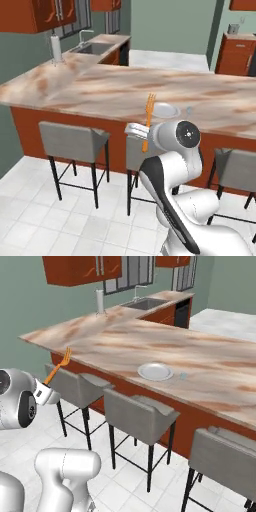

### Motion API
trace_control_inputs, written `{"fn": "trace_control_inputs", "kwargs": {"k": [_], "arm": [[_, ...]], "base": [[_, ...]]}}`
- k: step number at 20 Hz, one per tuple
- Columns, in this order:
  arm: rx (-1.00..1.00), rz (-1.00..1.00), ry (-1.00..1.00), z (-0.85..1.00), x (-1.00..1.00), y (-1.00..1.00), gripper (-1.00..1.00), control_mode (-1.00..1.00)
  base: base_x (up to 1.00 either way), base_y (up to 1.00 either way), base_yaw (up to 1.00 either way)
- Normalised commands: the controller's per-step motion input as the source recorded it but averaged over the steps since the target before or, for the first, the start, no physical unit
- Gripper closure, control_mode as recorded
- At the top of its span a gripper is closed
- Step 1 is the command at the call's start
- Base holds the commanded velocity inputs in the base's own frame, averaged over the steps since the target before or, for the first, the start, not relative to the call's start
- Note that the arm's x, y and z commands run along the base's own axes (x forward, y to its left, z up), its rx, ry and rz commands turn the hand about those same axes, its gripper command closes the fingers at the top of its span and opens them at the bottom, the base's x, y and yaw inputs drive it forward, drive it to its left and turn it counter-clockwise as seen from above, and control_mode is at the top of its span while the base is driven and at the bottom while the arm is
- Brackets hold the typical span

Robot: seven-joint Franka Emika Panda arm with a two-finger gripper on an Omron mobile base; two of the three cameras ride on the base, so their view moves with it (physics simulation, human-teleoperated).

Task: Take the fork and place it on the left side of the plate. Then take the spoon and place it on the right side of the plate. Make sure they're directly next to the plate.

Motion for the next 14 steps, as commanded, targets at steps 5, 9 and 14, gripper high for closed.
{"fn": "trace_control_inputs", "kwargs": {"k": [5,9,14], "arm": [[0.0,0.0,0.0,0.0,0.0,0.0,1.0,1.0],[0.0,0.0,0.0,0.0,0.0,0.0,1.0,1.0],[0.0,0.0,0.0,0.0,0.0,0.0,1.0,1.0]], "base": [[0.75,0.7,-0.45],[0.76,0.66,-0.45],[0.75,0.59,-0.45]]}}
